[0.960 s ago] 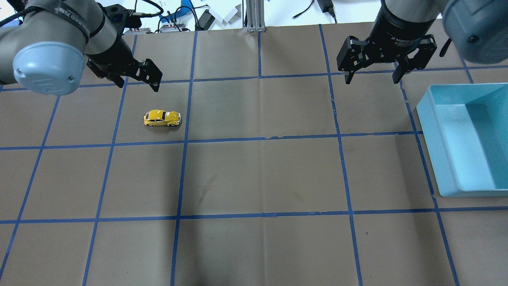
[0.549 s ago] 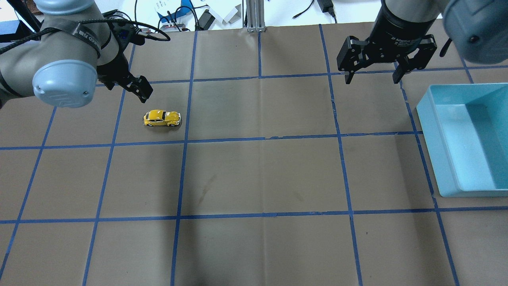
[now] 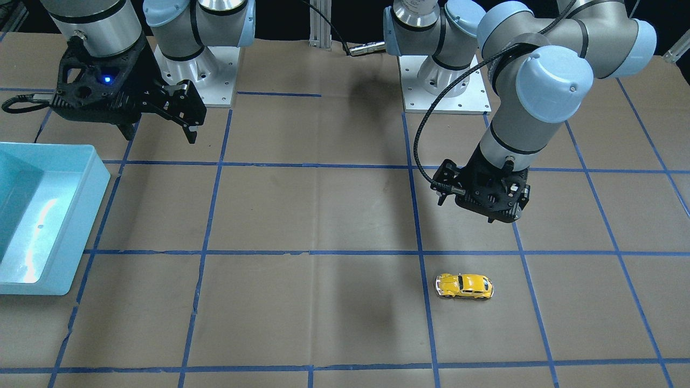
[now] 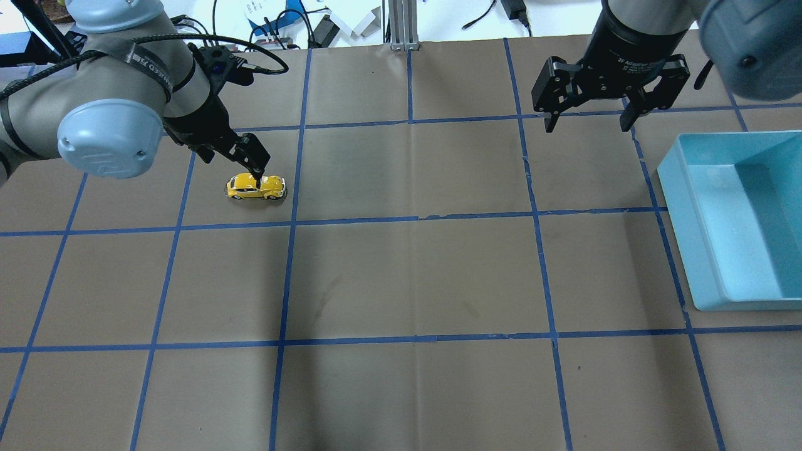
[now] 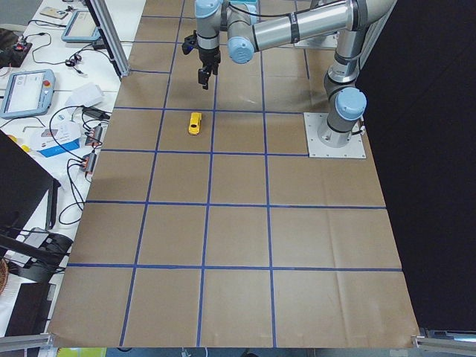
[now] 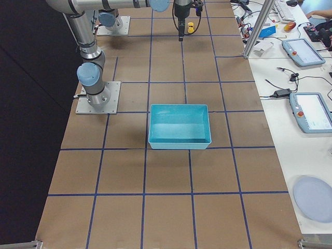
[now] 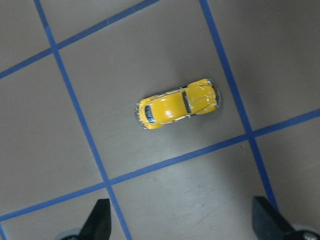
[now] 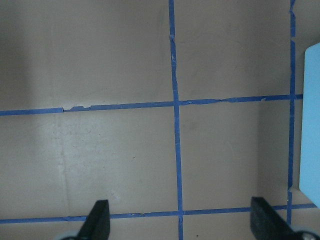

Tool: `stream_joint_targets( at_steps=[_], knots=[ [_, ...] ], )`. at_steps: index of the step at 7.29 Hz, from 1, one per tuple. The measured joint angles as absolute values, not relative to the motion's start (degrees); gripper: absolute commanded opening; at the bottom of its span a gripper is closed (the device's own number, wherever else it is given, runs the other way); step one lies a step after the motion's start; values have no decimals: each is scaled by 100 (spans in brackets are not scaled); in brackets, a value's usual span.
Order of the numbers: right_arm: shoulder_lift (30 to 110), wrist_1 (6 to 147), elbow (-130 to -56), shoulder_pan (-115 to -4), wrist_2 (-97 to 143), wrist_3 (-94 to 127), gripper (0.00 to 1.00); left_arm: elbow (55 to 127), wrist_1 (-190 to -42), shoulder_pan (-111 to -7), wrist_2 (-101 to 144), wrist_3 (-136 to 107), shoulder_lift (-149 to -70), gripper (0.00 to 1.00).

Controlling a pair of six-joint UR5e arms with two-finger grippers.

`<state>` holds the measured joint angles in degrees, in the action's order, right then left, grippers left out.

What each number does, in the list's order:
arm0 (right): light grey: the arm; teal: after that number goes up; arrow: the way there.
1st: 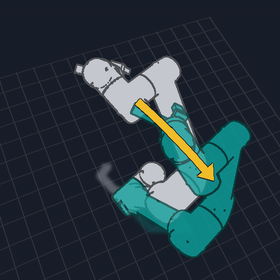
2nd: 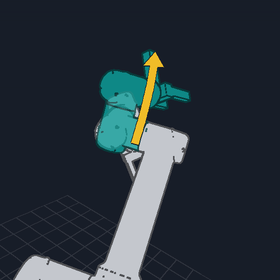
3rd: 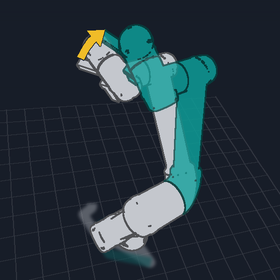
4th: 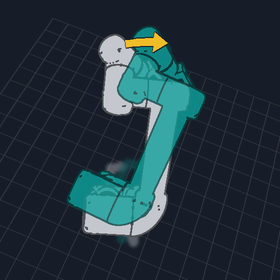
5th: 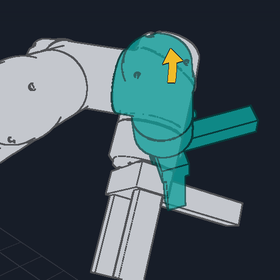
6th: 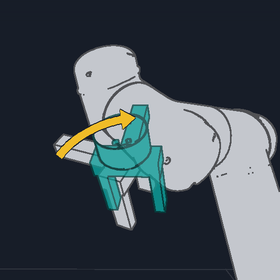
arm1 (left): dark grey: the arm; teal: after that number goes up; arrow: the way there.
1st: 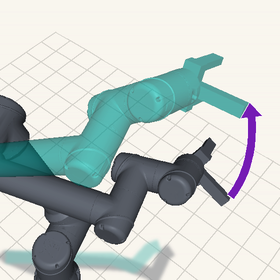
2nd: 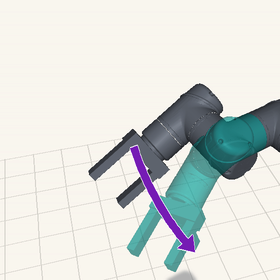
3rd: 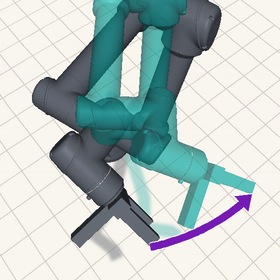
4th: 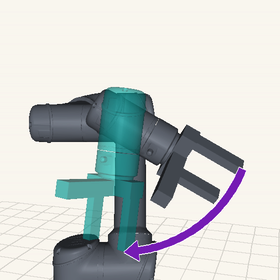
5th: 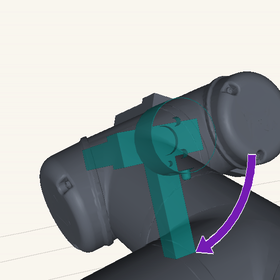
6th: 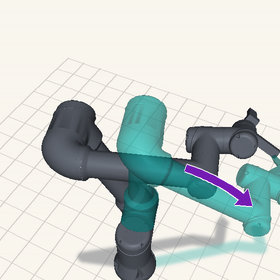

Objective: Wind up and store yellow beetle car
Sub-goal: 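Lower the left gripper onto the yellow toy car, then reposition the left gripper over the car's rear and lower it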

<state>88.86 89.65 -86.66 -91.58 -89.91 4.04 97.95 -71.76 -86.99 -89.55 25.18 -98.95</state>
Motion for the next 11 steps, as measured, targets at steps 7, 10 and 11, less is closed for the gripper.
stream_joint_targets(
  at_steps=[7,10,11],
  knots=[
    [8878,8970,-8666,-9161,-8991,404,100,9857,-7650,-8727,-8893,2307,-9843,100],
    [8877,8973,-8666,-9170,-8991,404,100,9857,-7696,-8671,-8896,3342,-9827,100],
    [8877,8974,-8666,-9171,-8991,404,100,9852,-7673,-8655,-8934,4285,-9862,100]
  ],
)
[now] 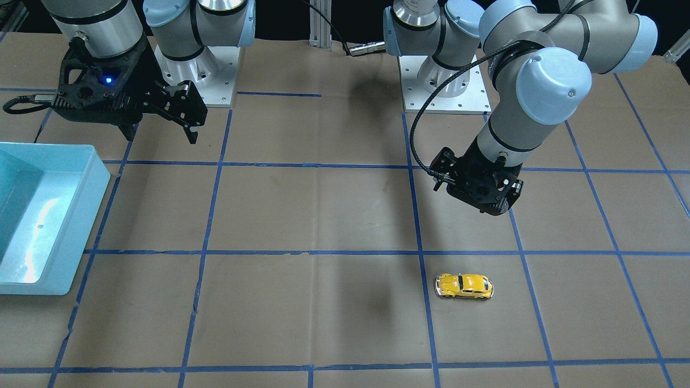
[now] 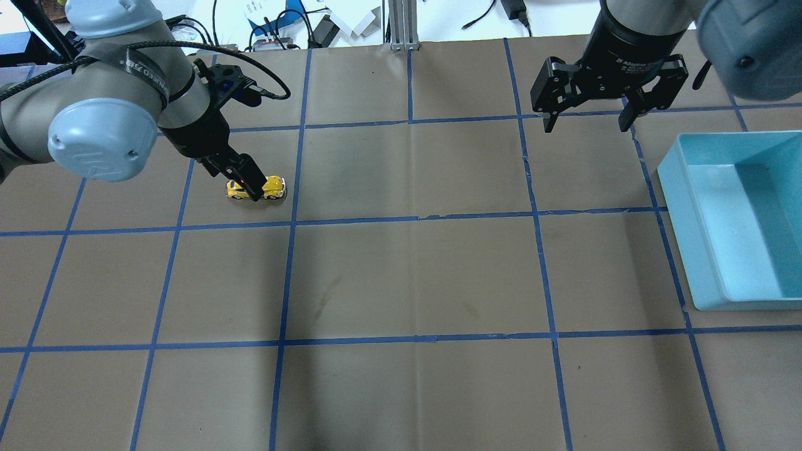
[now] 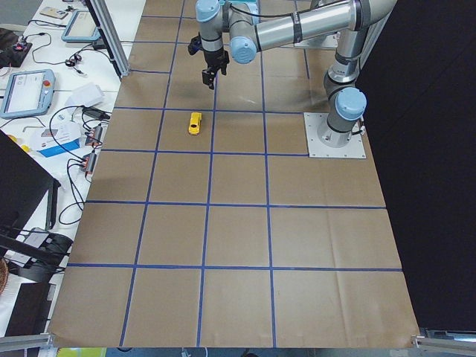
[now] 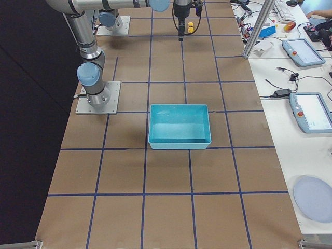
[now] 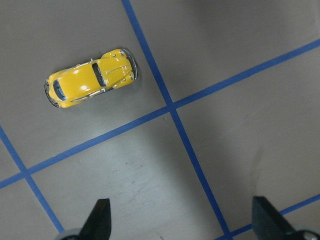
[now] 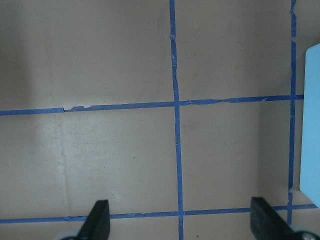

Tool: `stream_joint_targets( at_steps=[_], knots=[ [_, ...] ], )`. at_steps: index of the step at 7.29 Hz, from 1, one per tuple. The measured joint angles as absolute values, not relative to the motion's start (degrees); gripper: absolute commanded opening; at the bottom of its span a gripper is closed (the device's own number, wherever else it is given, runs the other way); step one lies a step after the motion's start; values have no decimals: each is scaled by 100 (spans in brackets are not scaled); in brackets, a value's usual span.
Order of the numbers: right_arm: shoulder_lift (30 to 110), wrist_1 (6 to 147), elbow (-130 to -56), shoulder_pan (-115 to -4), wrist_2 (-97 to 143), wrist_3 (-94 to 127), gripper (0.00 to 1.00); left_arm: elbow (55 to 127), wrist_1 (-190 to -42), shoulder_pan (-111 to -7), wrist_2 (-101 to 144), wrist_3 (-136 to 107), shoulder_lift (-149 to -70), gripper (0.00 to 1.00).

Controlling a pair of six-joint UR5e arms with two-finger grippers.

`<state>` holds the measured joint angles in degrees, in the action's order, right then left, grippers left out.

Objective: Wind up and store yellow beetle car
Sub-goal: 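Reposition the left gripper over the car's rear and lower it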

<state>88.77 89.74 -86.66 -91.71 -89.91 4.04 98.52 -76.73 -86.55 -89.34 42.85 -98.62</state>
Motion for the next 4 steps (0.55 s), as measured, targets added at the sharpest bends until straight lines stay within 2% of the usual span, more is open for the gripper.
stream_joint_targets(
  at_steps=[4],
  knots=[
    [8877,8974,-8666,-9165,-8991,404,100,9829,-7182,-8598,-9558,7378,-10055,100]
  ],
)
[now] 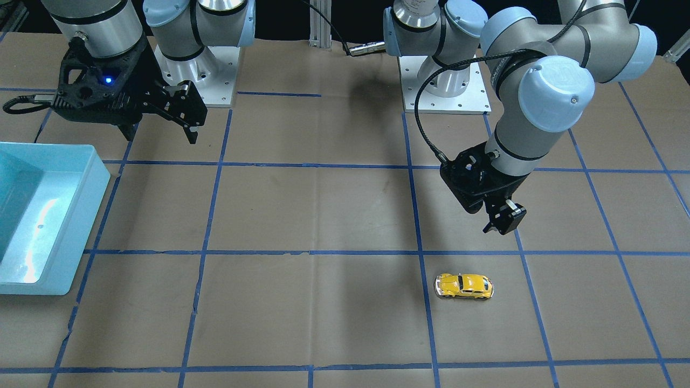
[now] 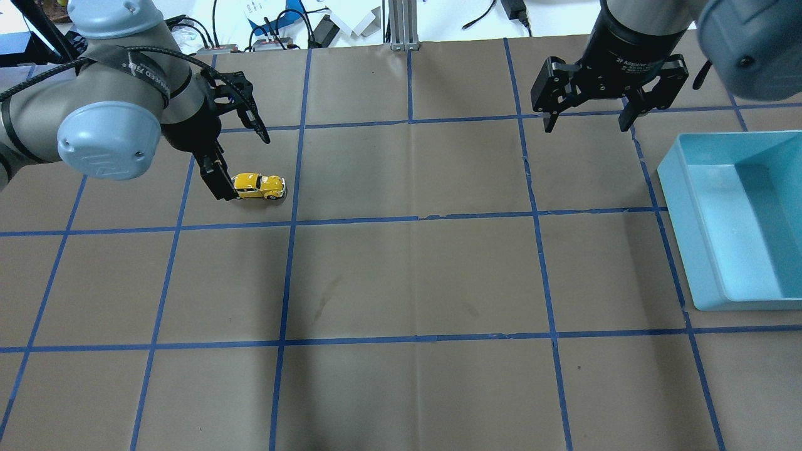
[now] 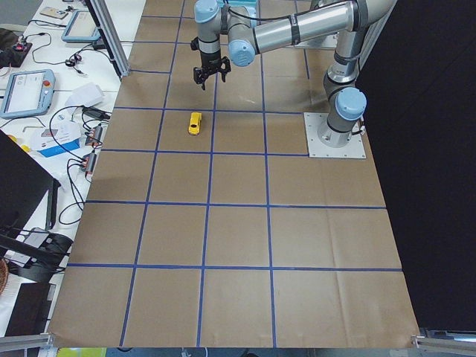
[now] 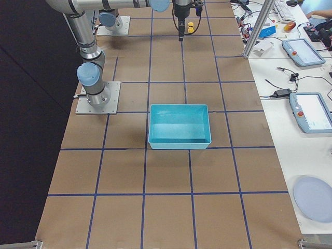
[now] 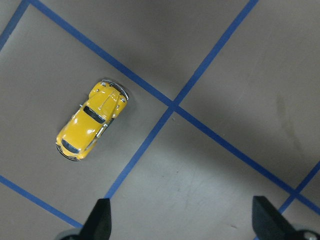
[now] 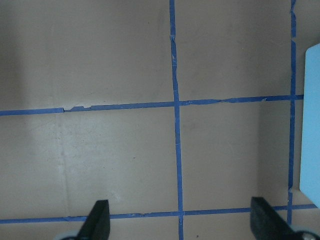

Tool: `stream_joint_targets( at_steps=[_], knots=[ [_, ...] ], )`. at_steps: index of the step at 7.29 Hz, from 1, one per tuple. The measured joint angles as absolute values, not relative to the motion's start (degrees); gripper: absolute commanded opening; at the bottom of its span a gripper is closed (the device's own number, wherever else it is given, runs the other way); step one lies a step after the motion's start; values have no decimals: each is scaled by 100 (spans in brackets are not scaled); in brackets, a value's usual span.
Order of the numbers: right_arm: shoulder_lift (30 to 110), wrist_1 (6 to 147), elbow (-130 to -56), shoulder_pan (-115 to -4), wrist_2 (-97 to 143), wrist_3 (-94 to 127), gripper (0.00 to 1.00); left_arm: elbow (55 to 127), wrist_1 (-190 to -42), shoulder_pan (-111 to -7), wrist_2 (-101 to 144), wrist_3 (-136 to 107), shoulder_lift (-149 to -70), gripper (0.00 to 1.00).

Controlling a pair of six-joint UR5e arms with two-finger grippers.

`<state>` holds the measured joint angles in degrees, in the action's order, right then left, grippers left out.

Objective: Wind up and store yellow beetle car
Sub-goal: 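Reposition the left gripper over the car's rear and lower it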

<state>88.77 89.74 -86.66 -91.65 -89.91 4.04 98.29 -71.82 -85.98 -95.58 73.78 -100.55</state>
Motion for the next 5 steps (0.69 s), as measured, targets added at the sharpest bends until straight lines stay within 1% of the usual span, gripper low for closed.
stream_joint_targets(
  at_steps=[3,5],
  knots=[
    [8877,8972,-8666,-9156,-8991,404,100,9714,-6462,-8585,-10047,8613,-10587,100],
    [8877,8967,-8666,-9151,-8991,404,100,9602,-5975,-8542,-9660,9141,-11018,100]
  ],
)
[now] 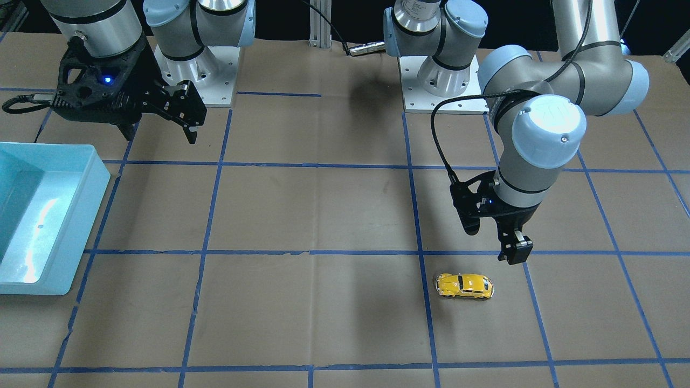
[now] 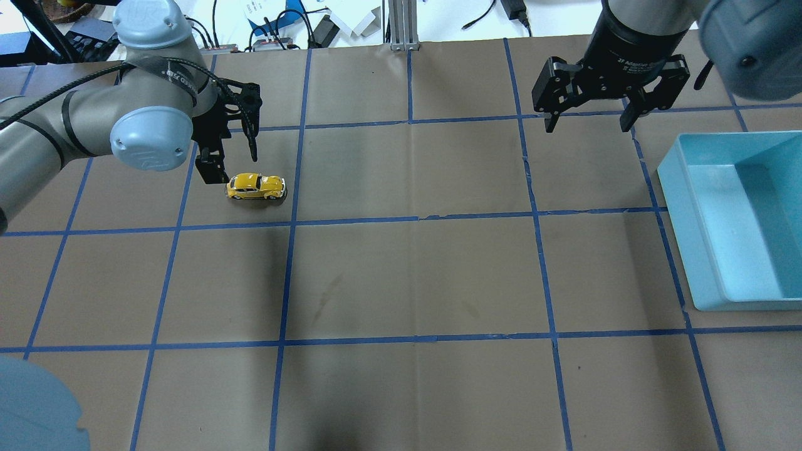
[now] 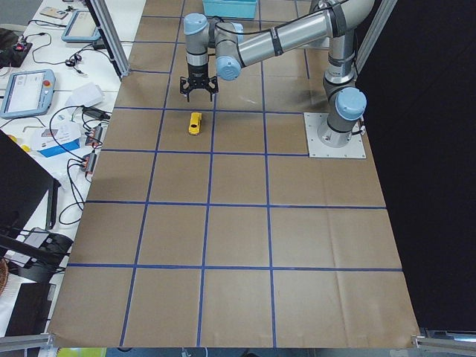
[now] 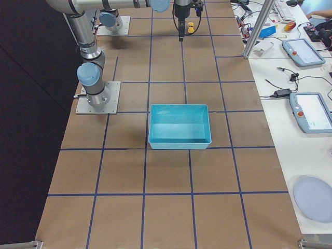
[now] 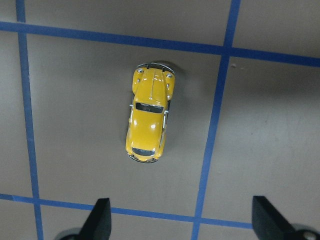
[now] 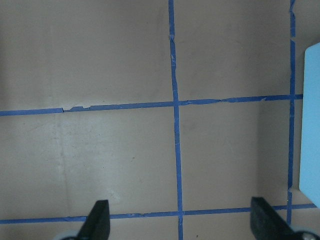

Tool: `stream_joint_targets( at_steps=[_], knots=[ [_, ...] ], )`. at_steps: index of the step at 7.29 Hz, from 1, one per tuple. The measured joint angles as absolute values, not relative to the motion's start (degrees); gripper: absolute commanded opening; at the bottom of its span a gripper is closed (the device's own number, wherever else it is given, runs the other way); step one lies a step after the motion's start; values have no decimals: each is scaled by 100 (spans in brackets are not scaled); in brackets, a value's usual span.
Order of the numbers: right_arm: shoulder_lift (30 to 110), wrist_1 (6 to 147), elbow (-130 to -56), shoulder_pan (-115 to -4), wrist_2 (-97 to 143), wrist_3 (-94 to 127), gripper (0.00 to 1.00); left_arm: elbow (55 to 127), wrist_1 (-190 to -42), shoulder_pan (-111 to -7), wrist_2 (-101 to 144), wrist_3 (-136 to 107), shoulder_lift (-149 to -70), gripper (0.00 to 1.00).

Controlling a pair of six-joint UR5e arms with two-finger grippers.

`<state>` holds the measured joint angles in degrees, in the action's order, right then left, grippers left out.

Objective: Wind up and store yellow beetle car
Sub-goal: 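Reposition the left gripper over the car's rear and lower it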

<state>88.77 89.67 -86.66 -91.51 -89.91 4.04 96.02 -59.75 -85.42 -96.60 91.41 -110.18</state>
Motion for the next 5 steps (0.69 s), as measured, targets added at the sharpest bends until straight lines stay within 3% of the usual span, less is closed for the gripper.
stream_joint_targets(
  at_steps=[5],
  knots=[
    [8877,8968,-8666,-9154,-8991,404,100,9790,-5626,-8369,-9280,9589,-11511,100]
  ],
)
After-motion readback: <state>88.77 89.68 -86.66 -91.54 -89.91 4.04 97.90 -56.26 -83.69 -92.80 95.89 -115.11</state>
